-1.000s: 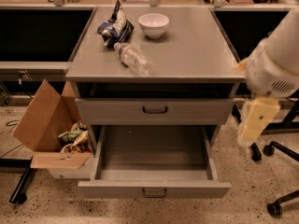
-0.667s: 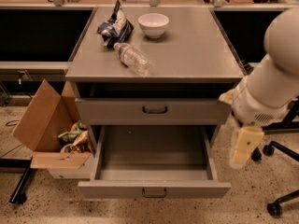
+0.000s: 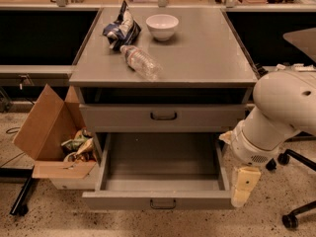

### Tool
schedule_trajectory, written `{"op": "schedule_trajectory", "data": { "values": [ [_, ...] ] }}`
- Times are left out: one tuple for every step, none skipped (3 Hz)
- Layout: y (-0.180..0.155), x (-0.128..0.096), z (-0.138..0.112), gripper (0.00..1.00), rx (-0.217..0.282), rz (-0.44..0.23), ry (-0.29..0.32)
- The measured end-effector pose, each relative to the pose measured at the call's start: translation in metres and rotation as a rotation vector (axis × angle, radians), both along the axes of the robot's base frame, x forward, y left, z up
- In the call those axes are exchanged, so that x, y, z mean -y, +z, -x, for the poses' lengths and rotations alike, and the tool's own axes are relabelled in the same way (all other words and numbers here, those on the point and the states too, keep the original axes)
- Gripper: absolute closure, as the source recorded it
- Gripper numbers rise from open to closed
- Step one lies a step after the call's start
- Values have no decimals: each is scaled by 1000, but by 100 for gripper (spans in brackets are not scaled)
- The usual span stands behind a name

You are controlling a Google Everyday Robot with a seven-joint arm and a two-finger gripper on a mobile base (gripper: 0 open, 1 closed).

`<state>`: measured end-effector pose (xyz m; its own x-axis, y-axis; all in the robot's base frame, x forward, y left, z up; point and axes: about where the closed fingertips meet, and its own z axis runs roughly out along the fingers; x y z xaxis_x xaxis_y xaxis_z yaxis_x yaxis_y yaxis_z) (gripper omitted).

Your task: Close middle drawer

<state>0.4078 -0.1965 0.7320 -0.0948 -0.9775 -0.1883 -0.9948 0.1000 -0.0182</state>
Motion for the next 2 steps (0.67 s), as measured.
{"op": "schedule_trajectory", "data": {
  "values": [
    [0, 0, 0, 0, 0, 0, 0],
    [-47, -7, 8, 0, -41, 20, 38]
  ]
}}
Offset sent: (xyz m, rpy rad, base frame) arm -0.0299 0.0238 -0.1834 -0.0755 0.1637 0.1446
